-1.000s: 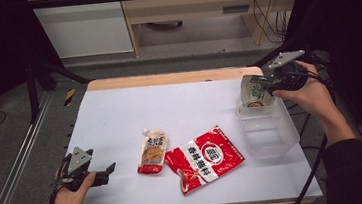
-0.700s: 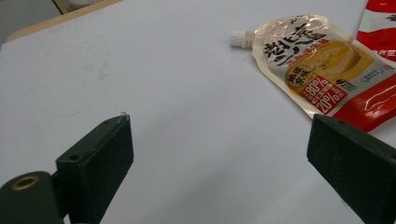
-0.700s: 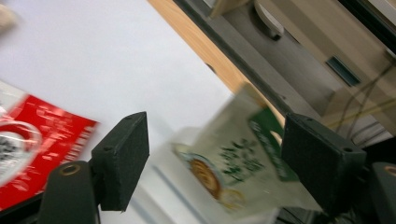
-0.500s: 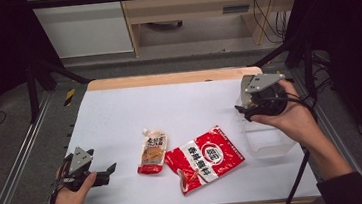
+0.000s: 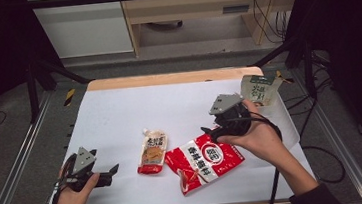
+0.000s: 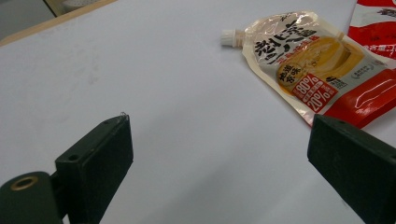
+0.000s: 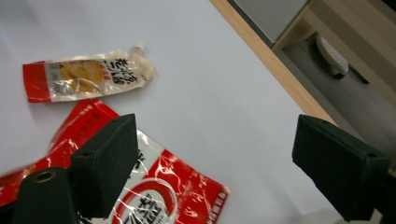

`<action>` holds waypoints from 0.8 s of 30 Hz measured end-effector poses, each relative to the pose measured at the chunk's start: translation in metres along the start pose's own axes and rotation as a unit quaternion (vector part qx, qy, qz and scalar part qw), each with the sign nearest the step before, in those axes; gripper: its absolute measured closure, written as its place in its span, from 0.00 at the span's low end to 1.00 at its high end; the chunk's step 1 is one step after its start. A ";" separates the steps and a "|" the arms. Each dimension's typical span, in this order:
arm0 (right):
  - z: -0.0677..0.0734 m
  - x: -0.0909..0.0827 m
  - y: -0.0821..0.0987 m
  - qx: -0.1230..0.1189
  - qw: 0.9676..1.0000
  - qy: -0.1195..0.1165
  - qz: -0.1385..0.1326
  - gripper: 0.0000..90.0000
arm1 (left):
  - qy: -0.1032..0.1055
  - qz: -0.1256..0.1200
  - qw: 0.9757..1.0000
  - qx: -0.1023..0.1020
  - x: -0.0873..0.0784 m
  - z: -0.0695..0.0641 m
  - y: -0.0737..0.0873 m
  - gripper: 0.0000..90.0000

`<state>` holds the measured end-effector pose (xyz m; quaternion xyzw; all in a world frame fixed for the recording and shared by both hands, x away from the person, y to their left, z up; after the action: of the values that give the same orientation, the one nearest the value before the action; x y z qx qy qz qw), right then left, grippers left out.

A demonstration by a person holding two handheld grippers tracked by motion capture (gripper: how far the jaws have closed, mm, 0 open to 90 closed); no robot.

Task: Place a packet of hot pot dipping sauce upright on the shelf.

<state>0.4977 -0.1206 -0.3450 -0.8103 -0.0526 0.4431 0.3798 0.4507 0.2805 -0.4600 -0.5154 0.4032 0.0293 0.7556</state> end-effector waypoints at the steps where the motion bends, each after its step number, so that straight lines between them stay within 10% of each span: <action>1: 0.003 0.003 -0.002 -0.002 1.000 -0.004 -0.001 0.16 | 0.000 0.001 1.000 0.002 0.000 0.000 0.000 0.08; 24: 0.060 0.060 -0.044 0.021 0.997 -0.078 0.011 0.18 | 0.003 -0.004 1.000 0.010 0.002 -0.005 -0.003 0.06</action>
<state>0.4998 -0.0299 -0.3756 -0.7654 -0.0641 0.5104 0.3868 0.4502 0.2741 -0.4598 -0.5099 0.4035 0.0210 0.7595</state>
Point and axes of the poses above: each handheld gripper's, and its own axes: x roughly forward along the jaws, y roughly out of its underside, z roughly to its left, the point moved 3 cm from there along x, roughly forward along the jaws, and after that the axes turned 5 degrees about z, right-handed, at the moved point
